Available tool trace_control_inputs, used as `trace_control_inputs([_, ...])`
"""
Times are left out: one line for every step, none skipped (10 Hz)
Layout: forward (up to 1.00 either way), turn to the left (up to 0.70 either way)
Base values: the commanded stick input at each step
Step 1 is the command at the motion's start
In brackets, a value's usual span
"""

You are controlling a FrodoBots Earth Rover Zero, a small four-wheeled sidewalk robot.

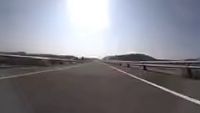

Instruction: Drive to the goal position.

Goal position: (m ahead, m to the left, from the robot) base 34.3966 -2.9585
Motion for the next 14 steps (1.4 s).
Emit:
trace_control_inputs([1.0, 0.0])
trace_control_inputs([1.0, 0.0])
trace_control_inputs([1.0, 0.0])
trace_control_inputs([1.0, 0.0])
trace_control_inputs([1.0, 0.02])
trace_control_inputs([1.0, 0.02])
trace_control_inputs([1.0, 0.02])
trace_control_inputs([1.0, 0.02])
trace_control_inputs([1.0, 0.02])
trace_control_inputs([1.0, 0.02])
trace_control_inputs([1.0, 0.04])
trace_control_inputs([1.0, 0.08])
trace_control_inputs([1.0, 0.39])
trace_control_inputs([1.0, 0.33])
